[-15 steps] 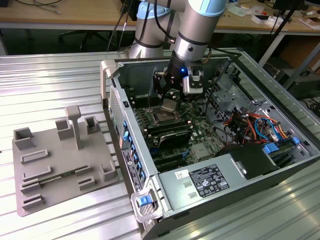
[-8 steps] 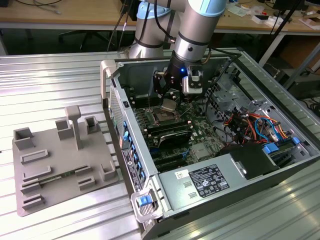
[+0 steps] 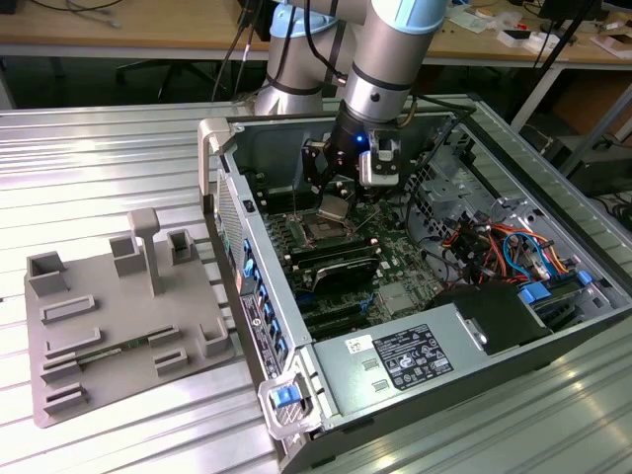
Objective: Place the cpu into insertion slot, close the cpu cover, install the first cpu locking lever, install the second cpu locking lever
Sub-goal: 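Place the cpu into insertion slot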
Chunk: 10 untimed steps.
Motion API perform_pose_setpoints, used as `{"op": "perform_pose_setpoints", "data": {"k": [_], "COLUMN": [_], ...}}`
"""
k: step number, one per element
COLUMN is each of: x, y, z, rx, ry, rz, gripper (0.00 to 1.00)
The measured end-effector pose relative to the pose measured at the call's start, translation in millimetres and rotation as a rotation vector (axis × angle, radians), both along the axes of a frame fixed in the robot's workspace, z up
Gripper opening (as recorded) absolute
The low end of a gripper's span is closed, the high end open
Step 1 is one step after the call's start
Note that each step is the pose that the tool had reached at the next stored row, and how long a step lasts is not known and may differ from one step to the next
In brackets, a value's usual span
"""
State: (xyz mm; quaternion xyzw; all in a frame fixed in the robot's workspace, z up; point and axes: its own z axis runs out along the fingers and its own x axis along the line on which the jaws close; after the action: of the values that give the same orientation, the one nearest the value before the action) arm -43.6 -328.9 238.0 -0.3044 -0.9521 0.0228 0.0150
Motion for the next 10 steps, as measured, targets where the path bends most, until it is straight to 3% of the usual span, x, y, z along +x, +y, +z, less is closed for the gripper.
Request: {"op": "perform_pose_setpoints", "data": {"k": [10], "x": [0.0], "y": [0.0], "z": [-0.9], "rx": [0.0001], "ry": [-0.0001], "rz": [-0.017], "gripper": [0.55]}}
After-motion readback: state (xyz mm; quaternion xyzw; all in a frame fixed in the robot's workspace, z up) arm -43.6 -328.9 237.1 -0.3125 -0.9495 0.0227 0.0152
